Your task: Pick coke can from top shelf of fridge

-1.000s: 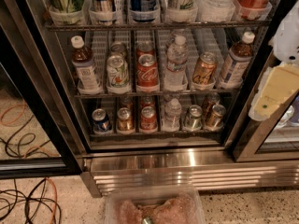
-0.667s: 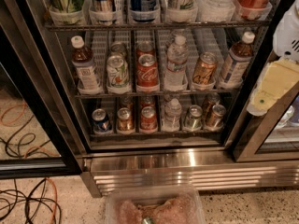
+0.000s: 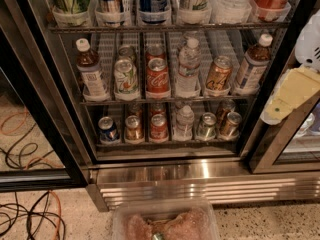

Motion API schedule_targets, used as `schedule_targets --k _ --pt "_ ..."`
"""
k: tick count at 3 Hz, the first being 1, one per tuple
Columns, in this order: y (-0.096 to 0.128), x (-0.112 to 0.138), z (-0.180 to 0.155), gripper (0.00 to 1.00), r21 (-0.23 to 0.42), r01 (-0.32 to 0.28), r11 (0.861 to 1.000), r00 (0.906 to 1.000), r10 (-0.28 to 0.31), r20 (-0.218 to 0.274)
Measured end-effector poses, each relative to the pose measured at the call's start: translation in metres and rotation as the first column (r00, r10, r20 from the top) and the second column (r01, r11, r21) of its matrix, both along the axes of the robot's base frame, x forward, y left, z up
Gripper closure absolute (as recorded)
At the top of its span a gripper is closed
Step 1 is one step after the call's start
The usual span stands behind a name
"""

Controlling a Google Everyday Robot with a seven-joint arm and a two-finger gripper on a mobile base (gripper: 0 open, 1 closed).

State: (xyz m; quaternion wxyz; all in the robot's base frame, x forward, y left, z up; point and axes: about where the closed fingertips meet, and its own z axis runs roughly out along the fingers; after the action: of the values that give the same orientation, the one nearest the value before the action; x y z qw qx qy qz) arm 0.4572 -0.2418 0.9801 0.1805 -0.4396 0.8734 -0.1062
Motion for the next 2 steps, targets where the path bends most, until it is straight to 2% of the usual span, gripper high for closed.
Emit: schedule_targets --k 1,2 --pt "-0.003 0.015 -0.003 0.0 0.112 0.127 0.986 0.9879 -0.136 0.075" --pt "-0.014 0.028 -0.001 0.0 0.219 0.286 0.933 0.9445 -0.313 0.098"
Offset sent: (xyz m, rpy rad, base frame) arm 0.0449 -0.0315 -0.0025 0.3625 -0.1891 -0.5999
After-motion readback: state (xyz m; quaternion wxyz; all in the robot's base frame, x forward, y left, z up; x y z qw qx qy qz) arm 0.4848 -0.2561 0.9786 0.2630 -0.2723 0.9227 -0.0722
